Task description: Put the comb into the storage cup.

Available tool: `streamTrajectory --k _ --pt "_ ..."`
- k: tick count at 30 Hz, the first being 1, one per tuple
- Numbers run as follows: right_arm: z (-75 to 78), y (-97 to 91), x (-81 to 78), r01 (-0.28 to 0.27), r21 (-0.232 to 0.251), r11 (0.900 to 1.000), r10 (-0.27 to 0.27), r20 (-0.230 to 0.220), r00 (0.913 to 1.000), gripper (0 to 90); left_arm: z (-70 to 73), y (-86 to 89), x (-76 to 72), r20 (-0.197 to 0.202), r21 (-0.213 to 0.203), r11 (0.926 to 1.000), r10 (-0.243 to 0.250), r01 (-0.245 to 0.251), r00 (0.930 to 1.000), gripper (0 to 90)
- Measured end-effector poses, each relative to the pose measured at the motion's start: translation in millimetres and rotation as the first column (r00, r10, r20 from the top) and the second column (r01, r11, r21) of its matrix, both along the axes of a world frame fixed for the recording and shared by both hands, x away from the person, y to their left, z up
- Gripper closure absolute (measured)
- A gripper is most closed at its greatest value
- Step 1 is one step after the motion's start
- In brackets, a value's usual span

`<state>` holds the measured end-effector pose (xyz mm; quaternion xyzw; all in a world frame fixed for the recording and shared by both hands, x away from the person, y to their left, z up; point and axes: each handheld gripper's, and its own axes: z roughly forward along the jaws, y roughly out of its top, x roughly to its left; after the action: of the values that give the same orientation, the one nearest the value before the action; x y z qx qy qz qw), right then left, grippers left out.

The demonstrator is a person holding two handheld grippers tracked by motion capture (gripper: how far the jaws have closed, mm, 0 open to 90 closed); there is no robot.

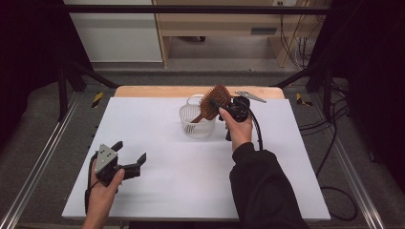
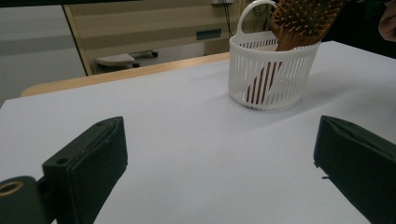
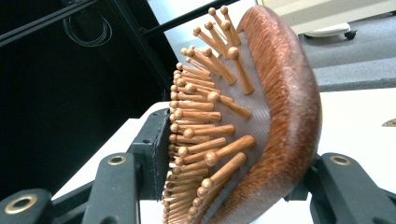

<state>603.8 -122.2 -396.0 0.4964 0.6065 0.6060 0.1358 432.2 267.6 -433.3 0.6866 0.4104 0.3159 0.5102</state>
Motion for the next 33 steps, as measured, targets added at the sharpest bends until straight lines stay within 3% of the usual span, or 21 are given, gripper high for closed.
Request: streamTrajectory --k 33 --pt "-0.3 -1.1 -0.6 -0.007 -0.036 0.9993 0.007 0.008 0.9999 43.9 -0.1 -0.4 -0.6 -0.001 -0.001 1.0000 0.000 0.000 1.0000 3.1"
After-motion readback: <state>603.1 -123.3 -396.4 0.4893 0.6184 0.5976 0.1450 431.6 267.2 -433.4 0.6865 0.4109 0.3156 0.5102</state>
